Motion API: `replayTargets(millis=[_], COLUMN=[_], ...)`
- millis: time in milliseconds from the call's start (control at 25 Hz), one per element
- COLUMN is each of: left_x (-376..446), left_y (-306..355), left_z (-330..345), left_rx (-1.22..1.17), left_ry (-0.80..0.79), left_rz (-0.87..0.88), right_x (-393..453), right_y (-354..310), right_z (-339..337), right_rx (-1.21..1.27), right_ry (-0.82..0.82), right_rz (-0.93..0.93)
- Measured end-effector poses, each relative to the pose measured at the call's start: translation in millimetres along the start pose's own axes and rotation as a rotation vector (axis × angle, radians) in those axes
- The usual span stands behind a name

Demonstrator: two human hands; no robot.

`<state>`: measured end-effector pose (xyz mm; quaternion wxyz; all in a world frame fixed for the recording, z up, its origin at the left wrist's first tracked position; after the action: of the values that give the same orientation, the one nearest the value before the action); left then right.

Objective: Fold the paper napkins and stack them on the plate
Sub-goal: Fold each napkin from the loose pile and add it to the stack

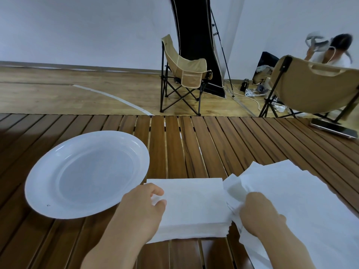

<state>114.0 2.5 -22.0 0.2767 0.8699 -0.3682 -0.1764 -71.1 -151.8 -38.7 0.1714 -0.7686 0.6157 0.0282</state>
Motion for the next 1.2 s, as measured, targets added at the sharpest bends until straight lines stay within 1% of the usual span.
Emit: replayTargets(millis=[160, 280, 320, 360, 400, 480, 560, 600, 640, 680, 760, 840, 880, 1000, 1080, 1160, 1200], left_x=[0, 0, 0, 0, -1, 0, 1, 2, 3, 2, 0, -3, -3, 0, -1, -1, -1], left_y=[-1, 0, 0, 1, 2, 5, 10, 13, 16, 19, 25, 30, 30, 23, 23, 23, 21], left_z=[1, 0, -1, -2, -3, -6, -12, -15, -18, -19, -20, -19, -19, -27, -34, -37, -39], left_rx=[0.007, 0.017, 0.021, 0.021, 0.016, -0.009, -0.076, -0.156, -0.274, -0.407, -0.602, -0.694, -0.713, -0.677, -0.609, -0.574, -0.568], left_ry=[-0.029, -0.016, -0.01, -0.004, 0.001, 0.015, 0.051, 0.065, 0.065, 0.05, -0.021, -0.078, -0.065, 0.111, 0.216, 0.248, 0.24], left_rz=[-0.006, -0.004, -0.003, 0.0, 0.005, 0.012, 0.035, 0.047, 0.054, 0.047, 0.032, 0.043, 0.052, 0.051, 0.085, 0.104, 0.11], right_x=[7, 2, -3, -9, -13, -18, -22, -22, -22, -21, -21, -21, -21, -19, -16, -13, -12], right_y=[5, 0, -4, -8, -11, -16, -23, -26, -29, -31, -34, -35, -36, -32, -29, -26, -24], right_z=[-18, -39, -47, -54, -59, -65, -68, -68, -67, -64, -58, -54, -53, -48, -42, -37, -36], right_rx=[0.185, 0.361, 0.46, 0.601, 0.768, 1.173, 1.578, 1.736, 1.845, 1.9, 1.899, 1.842, 1.801, 1.596, 1.51, 1.449, 1.429], right_ry=[0.339, 0.61, 0.671, 0.693, 0.675, 0.528, 0.302, 0.168, 0.039, -0.071, -0.226, -0.3, -0.316, -0.318, -0.316, -0.289, -0.263], right_rz=[-0.003, -0.151, -0.211, -0.266, -0.308, -0.369, -0.405, -0.401, -0.382, -0.359, -0.324, -0.301, -0.296, -0.275, -0.249, -0.237, -0.243])
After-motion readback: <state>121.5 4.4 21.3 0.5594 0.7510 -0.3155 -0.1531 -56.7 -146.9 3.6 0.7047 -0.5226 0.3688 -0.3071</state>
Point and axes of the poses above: each hand's wrist, its own x-axis towards the middle knuckle, its own z-axis out of the palm, y = z × x, the point moved 5 cm from there along x, towards the middle knuckle, and after that the axes turned 3 degrees about x, right-handed, at the moved point
